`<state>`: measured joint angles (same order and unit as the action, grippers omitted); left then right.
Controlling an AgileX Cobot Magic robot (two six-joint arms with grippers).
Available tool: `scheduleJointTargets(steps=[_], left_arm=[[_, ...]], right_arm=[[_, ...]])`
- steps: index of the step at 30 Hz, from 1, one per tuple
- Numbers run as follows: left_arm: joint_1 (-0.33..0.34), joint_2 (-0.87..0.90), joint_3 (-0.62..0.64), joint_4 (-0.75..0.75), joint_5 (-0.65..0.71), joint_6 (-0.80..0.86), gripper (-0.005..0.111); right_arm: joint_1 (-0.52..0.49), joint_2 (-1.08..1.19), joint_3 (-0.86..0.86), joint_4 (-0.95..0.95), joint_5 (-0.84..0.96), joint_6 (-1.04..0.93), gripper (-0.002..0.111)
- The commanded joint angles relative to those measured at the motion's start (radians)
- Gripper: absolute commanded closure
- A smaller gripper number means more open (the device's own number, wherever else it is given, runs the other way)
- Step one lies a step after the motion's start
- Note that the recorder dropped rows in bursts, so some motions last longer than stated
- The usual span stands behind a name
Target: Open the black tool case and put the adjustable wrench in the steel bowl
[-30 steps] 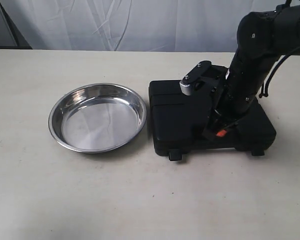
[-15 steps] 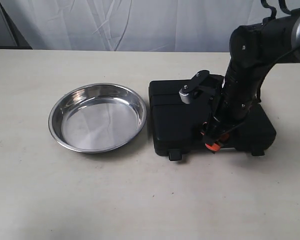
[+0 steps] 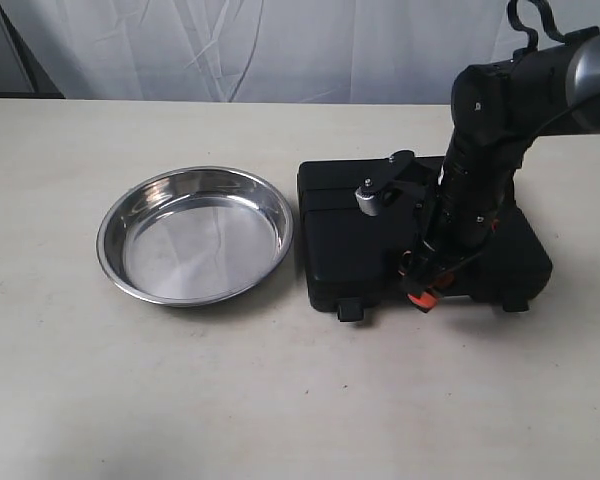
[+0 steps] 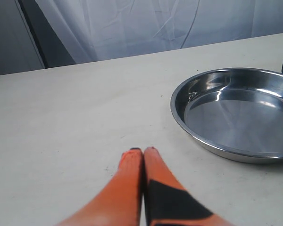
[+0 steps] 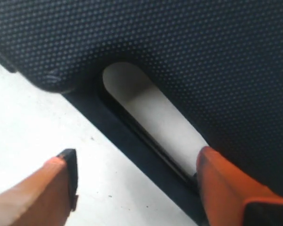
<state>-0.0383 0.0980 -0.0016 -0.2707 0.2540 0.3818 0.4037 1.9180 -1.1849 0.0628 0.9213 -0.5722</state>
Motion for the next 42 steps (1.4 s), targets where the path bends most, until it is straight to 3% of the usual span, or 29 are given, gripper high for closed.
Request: scheduleJointTargets(steps=[1, 7, 11, 32, 39, 42], left_arm=[[-0.006, -0.005, 0.002, 0.002, -0.008, -0.006, 0.106], [-0.006, -0.005, 0.002, 0.002, -0.008, -0.006, 0.106], [-0.006, -0.005, 0.002, 0.002, -0.008, -0.006, 0.106], [-0.006, -0.005, 0.002, 0.002, -0.008, -0.006, 0.106], [-0.006, -0.005, 0.002, 0.002, -0.008, -0.006, 0.106], [-0.006, -0.005, 0.002, 0.002, -0.008, -0.006, 0.106]], right_arm=[[0.0, 0.015, -0.003, -0.002, -0.03, -0.001, 0.054], [0.0, 0.024, -0.003, 0.021, -0.03, -0.001, 0.082], [0.0, 0.019, -0.003, 0.021, -0.017, -0.001, 0.109], [0.0, -0.198, -0.003, 0.015, 0.0, -0.001, 0.109], [0.0, -0.119, -0.003, 0.082, 0.007, -0.003, 0.109], [0.015, -0.079, -0.003, 0.074, 0.006, -0.008, 0.1]])
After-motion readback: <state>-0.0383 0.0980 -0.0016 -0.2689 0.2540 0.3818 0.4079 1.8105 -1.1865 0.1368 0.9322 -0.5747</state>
